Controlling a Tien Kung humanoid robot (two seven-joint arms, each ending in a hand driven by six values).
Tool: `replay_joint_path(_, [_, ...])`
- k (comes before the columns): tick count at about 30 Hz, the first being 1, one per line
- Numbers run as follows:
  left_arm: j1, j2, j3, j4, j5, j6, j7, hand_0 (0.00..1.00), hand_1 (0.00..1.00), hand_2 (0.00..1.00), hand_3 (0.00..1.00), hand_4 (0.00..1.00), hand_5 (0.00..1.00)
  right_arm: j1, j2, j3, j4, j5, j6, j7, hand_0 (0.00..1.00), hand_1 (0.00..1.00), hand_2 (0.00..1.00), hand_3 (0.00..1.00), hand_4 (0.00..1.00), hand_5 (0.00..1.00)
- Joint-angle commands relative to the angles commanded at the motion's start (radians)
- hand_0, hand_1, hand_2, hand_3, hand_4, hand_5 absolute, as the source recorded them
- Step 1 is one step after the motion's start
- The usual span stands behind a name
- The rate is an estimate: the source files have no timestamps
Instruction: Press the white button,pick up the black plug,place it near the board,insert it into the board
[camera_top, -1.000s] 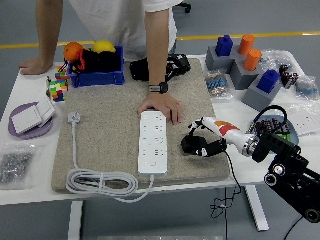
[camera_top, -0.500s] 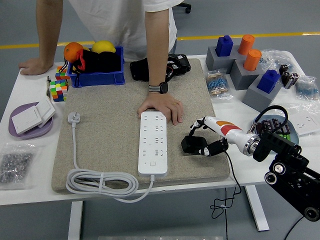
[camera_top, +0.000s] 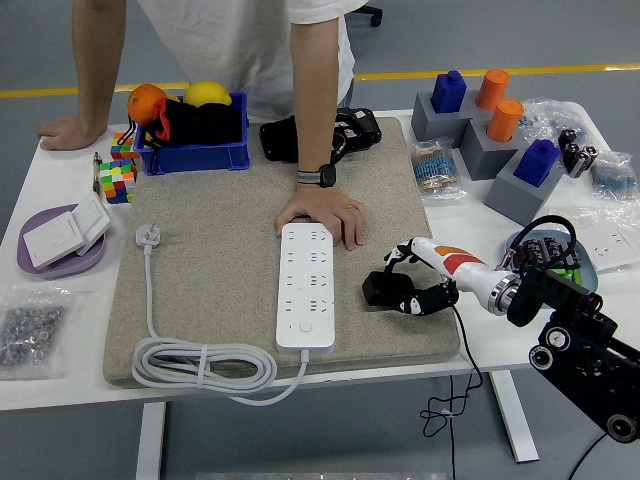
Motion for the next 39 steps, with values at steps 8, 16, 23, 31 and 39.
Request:
replay_joint_path(8, [0.003, -0.003, -0.004, 0.0, 0.001, 0.0, 0.001, 0.81, 0.781, 0.735, 0.786, 0.588, 0.528, 0.0, 0.005, -0.002, -0.017, 0.012, -0.004, 0.006, 0.69, 0.706, 0.696, 0.464, 0.875, 0.101])
replay_joint_path(16, [0.007, -0.006, -0.006, 0.0, 0.002, 0.0, 0.0, 0.81, 0.781, 0.735, 0.786, 0.588, 0.528, 0.0, 0.007, -0.006, -0.019, 0.015, -0.003, 0.007, 0.597, 0.622, 0.624, 0.401, 0.833, 0.087])
replay_joint_path(23, [0.008, -0.008, -0.009, 0.0, 0.002, 0.0, 0.0, 0.81, 0.781, 0.735, 0.786, 0.588, 0.529, 0.0, 0.007, -0.009, -0.018, 0.022, 0.0, 0.012, 0.51, 0.556, 0.586, 0.361, 0.8, 0.063])
replay_joint_path(31, [0.009, -0.009, -0.013, 0.0, 0.005, 0.0, 0.0, 0.81, 0.781, 0.735, 0.786, 0.587, 0.528, 0.0, 0.007, -0.01, -0.016, 0.024, -0.01, 0.024, 0.405, 0.471, 0.517, 0.337, 0.767, 0.008])
replay_joint_path(39, [0.013, -0.012, -0.015, 0.0, 0.006, 0.0, 0.0, 0.81, 0.78, 0.735, 0.786, 0.588, 0.529, -0.004, 0.009, -0.01, -0.016, 0.026, -0.017, 0.037, 0.352, 0.378, 0.38, 0.344, 0.827, 0.002])
